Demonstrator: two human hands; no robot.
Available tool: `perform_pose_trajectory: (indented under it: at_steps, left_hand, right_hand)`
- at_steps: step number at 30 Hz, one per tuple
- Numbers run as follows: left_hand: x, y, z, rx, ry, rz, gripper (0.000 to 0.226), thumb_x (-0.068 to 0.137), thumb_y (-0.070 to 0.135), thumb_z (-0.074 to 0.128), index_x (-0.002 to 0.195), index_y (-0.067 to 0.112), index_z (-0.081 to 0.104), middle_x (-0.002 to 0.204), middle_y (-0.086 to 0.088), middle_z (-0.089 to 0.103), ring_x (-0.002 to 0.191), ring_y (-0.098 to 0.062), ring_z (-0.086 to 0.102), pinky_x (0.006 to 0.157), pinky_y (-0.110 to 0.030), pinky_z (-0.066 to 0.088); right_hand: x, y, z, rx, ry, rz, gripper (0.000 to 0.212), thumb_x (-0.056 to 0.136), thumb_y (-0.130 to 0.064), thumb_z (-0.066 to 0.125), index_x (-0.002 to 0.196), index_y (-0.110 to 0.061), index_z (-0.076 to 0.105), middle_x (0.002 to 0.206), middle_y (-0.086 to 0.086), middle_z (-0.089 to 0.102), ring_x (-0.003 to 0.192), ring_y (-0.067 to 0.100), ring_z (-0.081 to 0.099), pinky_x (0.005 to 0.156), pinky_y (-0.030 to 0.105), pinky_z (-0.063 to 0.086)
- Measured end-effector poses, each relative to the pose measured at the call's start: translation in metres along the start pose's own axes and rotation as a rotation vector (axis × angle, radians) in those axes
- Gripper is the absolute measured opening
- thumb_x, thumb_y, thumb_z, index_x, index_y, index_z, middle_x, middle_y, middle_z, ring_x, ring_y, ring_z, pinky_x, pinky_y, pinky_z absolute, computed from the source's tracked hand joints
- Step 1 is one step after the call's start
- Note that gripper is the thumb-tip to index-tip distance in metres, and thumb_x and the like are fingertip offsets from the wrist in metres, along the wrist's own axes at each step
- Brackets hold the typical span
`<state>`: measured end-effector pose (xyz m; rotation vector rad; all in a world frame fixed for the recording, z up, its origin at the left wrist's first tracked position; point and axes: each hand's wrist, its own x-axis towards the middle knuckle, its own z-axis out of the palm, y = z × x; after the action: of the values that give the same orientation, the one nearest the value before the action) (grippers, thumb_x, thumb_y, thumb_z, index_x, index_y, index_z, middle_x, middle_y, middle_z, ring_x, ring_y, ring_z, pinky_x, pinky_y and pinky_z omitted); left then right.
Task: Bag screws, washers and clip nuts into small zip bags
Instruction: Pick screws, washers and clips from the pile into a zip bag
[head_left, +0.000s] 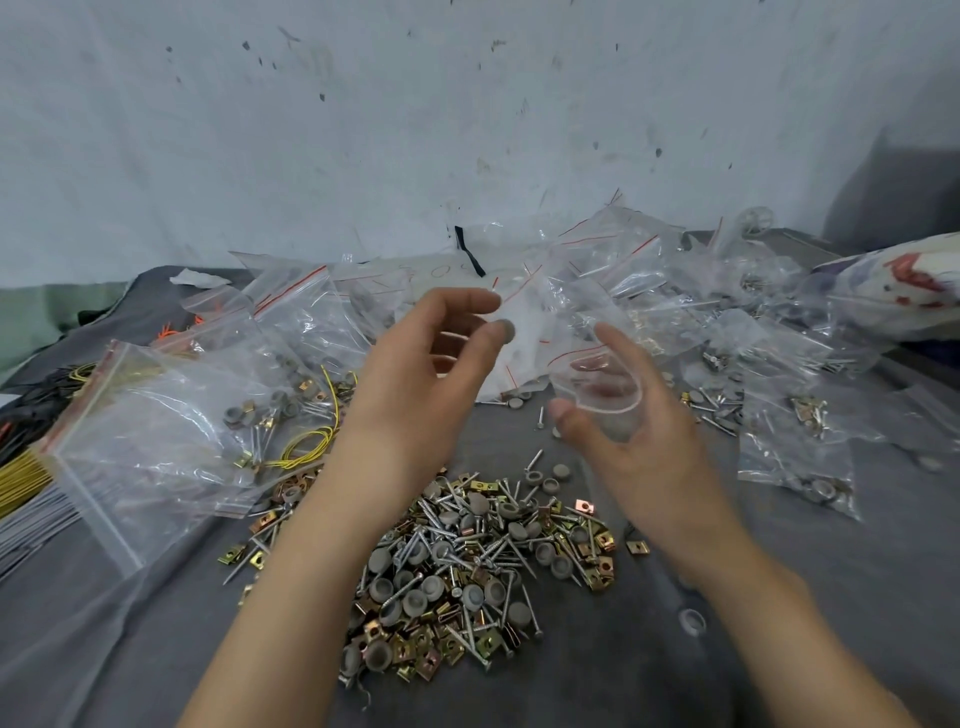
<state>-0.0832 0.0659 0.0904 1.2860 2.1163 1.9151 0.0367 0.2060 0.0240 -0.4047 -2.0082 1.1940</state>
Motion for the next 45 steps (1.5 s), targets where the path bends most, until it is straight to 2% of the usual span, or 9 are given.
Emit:
perform_pose_trajectory:
  at_steps: [9,11,15,21,25,29,35,40,45]
  left_hand:
    - [-0.009,0.007,0.014,0.214,-0.207,0.120,0.014,0.092,0.027,0.067,0.107,0.027,0.066,0.092,0.014,0.070,0.091,0.002,0.064,0.077,-0.006,0.042]
    - [-0.008,0.006,0.013,0.217,-0.194,0.122,0.015,0.094,0.029,0.063,0.109,0.028,0.066,0.094,0.015,0.070,0.094,0.003,0.063,0.079,-0.009,0.043]
    - [-0.003,-0.004,0.004,0.195,-0.099,0.041,0.014,0.097,0.031,0.059,0.109,0.031,0.065,0.095,0.016,0.070,0.092,0.004,0.062,0.082,-0.018,0.045]
    - [-0.005,-0.044,0.009,0.446,-0.263,-0.124,0.017,0.099,0.029,0.055,0.114,0.027,0.064,0.094,0.015,0.065,0.079,0.006,0.058,0.073,-0.011,0.044]
    - [-0.017,-0.067,0.029,0.694,-0.454,-0.083,0.027,0.102,0.033,0.045,0.125,0.029,0.059,0.114,0.009,0.066,0.103,-0.009,0.059,0.094,-0.031,0.048]
    - [-0.022,-0.083,0.043,0.936,-0.553,-0.033,0.037,0.104,0.036,0.037,0.139,0.034,0.048,0.126,0.000,0.056,0.119,-0.023,0.050,0.100,-0.039,0.036]
    - [-0.018,-0.087,0.049,0.971,-0.591,-0.062,0.031,0.104,0.035,0.039,0.131,0.034,0.054,0.122,-0.002,0.053,0.117,-0.025,0.048,0.099,-0.040,0.036]
    - [-0.016,-0.086,0.050,0.939,-0.567,-0.093,0.023,0.100,0.039,0.048,0.117,0.026,0.056,0.120,0.001,0.054,0.117,-0.021,0.048,0.099,-0.039,0.037]
    - [-0.016,-0.084,0.046,0.873,-0.455,-0.047,0.010,0.097,0.036,0.052,0.100,0.027,0.050,0.106,0.008,0.062,0.103,-0.018,0.056,0.089,-0.036,0.040]
  right_hand:
    - [-0.001,0.000,0.009,-0.133,-0.057,-0.060,0.081,0.075,-0.076,0.062,0.145,-0.059,0.025,0.130,-0.031,0.054,0.122,-0.016,0.046,0.089,-0.001,0.034]
    - [-0.001,0.000,0.009,-0.125,-0.054,-0.064,0.078,0.078,-0.074,0.064,0.145,-0.057,0.028,0.127,-0.032,0.055,0.120,-0.014,0.048,0.089,0.003,0.036]
    - [-0.001,0.001,0.006,-0.098,-0.020,-0.047,0.076,0.077,-0.075,0.062,0.144,-0.058,0.032,0.119,-0.034,0.057,0.112,-0.014,0.053,0.090,0.016,0.042]
    - [0.004,0.004,-0.006,-0.046,0.090,-0.018,0.074,0.078,-0.077,0.063,0.144,-0.054,0.038,0.114,-0.046,0.051,0.114,-0.031,0.041,0.082,-0.009,0.030]
    - [0.008,0.008,-0.014,0.006,0.136,-0.008,0.074,0.076,-0.078,0.062,0.143,-0.056,0.038,0.118,-0.057,0.045,0.117,-0.030,0.040,0.097,0.010,0.041]
    - [0.009,0.007,-0.019,0.111,0.153,0.024,0.083,0.075,-0.074,0.066,0.147,-0.045,0.040,0.142,-0.021,0.053,0.135,0.007,0.049,0.113,0.047,0.041]
    - [0.011,0.008,-0.025,0.219,0.164,0.060,0.073,0.078,-0.065,0.069,0.144,-0.047,0.044,0.120,-0.014,0.072,0.112,-0.007,0.063,0.079,0.000,0.044]
    - [0.015,0.008,-0.030,0.315,0.209,0.062,0.071,0.076,-0.063,0.068,0.141,-0.041,0.049,0.123,-0.004,0.072,0.115,0.002,0.065,0.089,0.012,0.049]
    - [0.015,0.006,-0.031,0.355,0.220,0.054,0.069,0.077,-0.058,0.069,0.140,-0.038,0.050,0.117,-0.001,0.074,0.112,0.002,0.066,0.090,0.006,0.046]
